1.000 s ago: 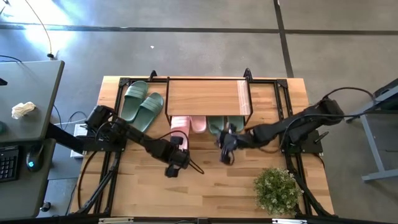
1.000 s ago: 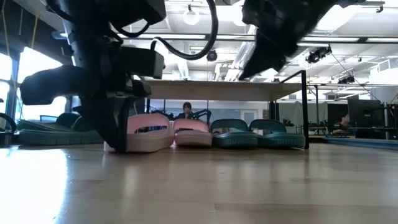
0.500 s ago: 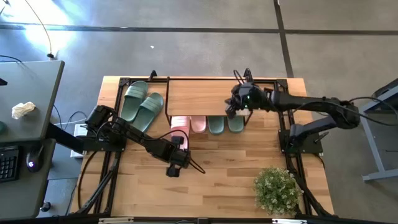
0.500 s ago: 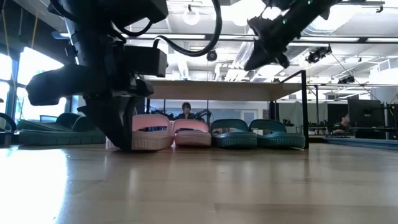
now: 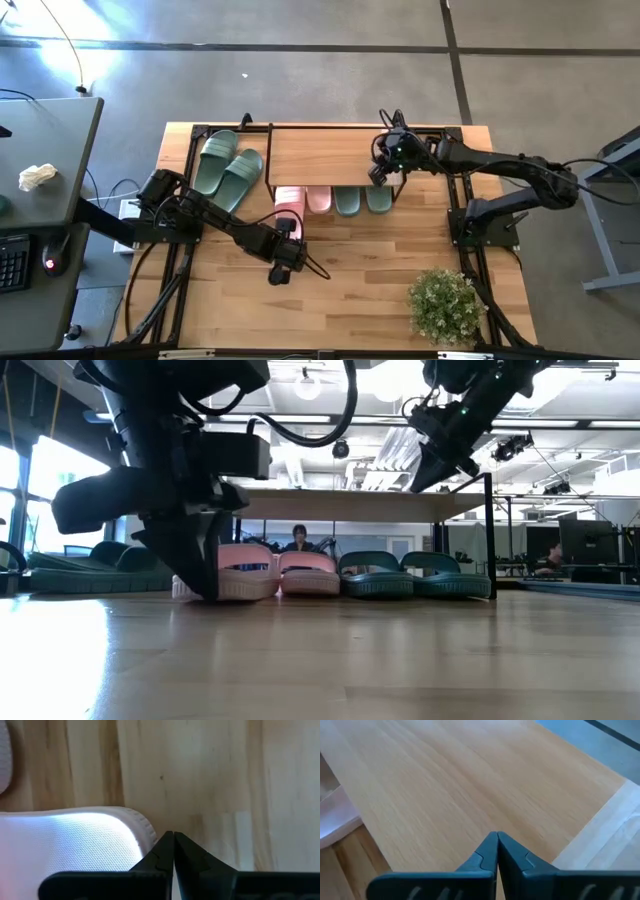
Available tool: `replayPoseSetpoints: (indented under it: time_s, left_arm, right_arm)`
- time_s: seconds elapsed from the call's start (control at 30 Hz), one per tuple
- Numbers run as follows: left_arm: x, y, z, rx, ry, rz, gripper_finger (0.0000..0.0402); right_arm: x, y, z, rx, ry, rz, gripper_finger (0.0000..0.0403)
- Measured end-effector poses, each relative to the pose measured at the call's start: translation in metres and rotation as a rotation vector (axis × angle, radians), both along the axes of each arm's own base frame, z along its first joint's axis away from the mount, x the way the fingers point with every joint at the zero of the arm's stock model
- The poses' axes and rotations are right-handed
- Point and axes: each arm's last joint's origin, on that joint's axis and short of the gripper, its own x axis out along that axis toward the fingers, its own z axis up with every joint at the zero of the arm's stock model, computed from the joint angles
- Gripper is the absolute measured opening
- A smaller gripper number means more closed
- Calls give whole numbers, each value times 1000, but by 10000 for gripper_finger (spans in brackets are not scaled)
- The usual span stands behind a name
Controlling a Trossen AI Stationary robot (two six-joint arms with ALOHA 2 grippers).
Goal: Pick and place slides into the shelf
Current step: Put the pink slide under the shelf
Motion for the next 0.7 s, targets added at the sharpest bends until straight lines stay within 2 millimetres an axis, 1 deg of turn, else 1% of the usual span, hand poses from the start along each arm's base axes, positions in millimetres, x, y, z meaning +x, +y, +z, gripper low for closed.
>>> replayPoseSetpoints:
  time_s: [0.2,0.37,0.7]
  left_arm:
    - [1,7,0,19,-3,26,2]
    - [2,14,0,27,0,31,1]
    - [4,20,0,45,0,30,2]
  right_arm:
    - [-2,1,-2,11,29,-1,0]
    - [-5,2,-8,28,98,-9,0]
    - [6,-2,-23,59,164,6,0]
